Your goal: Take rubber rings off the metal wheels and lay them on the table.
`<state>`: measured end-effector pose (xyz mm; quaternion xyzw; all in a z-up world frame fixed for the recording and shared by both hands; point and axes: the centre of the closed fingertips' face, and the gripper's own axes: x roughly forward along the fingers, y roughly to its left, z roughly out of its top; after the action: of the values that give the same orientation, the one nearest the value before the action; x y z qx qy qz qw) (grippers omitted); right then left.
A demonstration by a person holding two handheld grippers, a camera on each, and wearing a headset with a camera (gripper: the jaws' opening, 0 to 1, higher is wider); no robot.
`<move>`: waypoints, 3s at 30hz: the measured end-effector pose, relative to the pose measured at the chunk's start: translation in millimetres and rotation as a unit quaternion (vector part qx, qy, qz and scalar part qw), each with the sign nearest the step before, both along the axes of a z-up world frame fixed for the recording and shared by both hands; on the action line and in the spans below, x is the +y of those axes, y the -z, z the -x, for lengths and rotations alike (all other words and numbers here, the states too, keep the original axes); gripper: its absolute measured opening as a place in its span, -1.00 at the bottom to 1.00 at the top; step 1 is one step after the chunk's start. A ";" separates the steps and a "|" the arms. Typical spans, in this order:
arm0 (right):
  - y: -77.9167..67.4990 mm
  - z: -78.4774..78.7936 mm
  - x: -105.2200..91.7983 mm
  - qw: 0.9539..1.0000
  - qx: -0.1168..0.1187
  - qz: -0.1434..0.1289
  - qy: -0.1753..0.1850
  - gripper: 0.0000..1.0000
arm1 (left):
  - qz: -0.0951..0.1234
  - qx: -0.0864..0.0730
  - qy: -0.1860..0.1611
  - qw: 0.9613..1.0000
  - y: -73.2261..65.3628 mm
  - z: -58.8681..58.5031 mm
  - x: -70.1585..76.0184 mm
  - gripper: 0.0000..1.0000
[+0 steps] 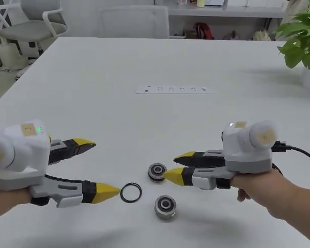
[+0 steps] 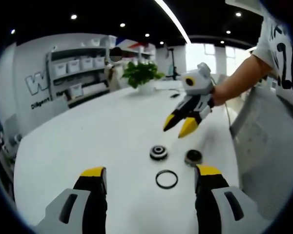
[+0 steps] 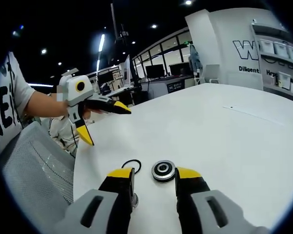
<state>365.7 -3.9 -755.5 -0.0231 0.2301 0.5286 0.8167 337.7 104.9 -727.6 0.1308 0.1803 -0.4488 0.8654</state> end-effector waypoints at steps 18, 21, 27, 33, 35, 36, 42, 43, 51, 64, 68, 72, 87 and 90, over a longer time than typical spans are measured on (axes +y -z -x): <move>19.9 -10.6 -15.2 1.000 0.001 0.025 0.013 -0.40 | -0.010 0.018 0.009 1.000 16.3 -12.8 -11.4 0.43; 24.1 -12.3 -13.7 0.999 0.001 0.029 0.012 -0.39 | -0.018 0.022 0.017 0.999 22.1 -13.4 -15.2 0.43; 27.7 -13.4 -9.7 0.999 0.000 0.033 0.008 -0.39 | -0.021 0.032 0.022 0.999 28.3 -16.1 -21.1 0.41; 32.8 -13.3 -4.8 0.999 0.002 0.037 0.004 -0.34 | -0.021 0.038 0.029 0.999 32.9 -17.2 -27.4 0.34; 35.5 -12.6 -2.6 0.999 0.002 0.039 0.001 -0.35 | -0.022 0.040 0.031 0.998 33.9 -17.8 -30.0 0.31; 36.7 -12.1 -1.2 0.999 0.003 0.041 0.000 -0.35 | -0.023 0.040 0.034 0.998 34.2 -17.8 -31.9 0.30; 38.4 -10.3 5.3 0.999 0.000 0.042 -0.007 -0.34 | -0.024 0.042 0.042 0.998 36.4 -19.3 -39.2 0.25; 38.8 -10.2 5.9 0.999 0.001 0.042 -0.008 -0.34 | -0.024 0.043 0.043 0.998 37.0 -19.7 -40.5 0.24; 40.2 -9.1 10.6 0.999 -0.013 0.047 -0.021 -0.34 | -0.023 0.048 0.052 0.997 39.0 -20.4 -48.6 0.15; 38.6 -11.3 11.7 0.998 -0.025 0.048 -0.035 -0.37 | -0.021 0.051 0.064 0.996 41.6 -28.4 -59.8 0.01; 39.9 -13.1 10.9 0.998 -0.025 0.048 -0.039 -0.38 | -0.026 0.054 0.071 0.996 43.9 -29.1 -62.8 -0.04; 40.4 -13.7 10.7 0.998 -0.025 0.047 -0.042 -0.39 | -0.035 0.056 0.079 0.995 46.5 -29.9 -66.0 -0.07; 41.3 -13.4 8.9 0.998 -0.022 0.042 -0.049 -0.37 | -0.044 0.057 0.099 0.992 52.9 -33.8 -80.0 -0.23; 40.7 -13.6 8.8 0.998 -0.020 0.039 -0.049 -0.36 | -0.046 0.056 0.102 0.992 54.5 -37.0 -82.2 -0.27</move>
<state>379.3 4.9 -796.2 -0.0764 0.2325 0.5579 0.7930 374.7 22.7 -782.0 0.1624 0.2344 -0.5324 0.7970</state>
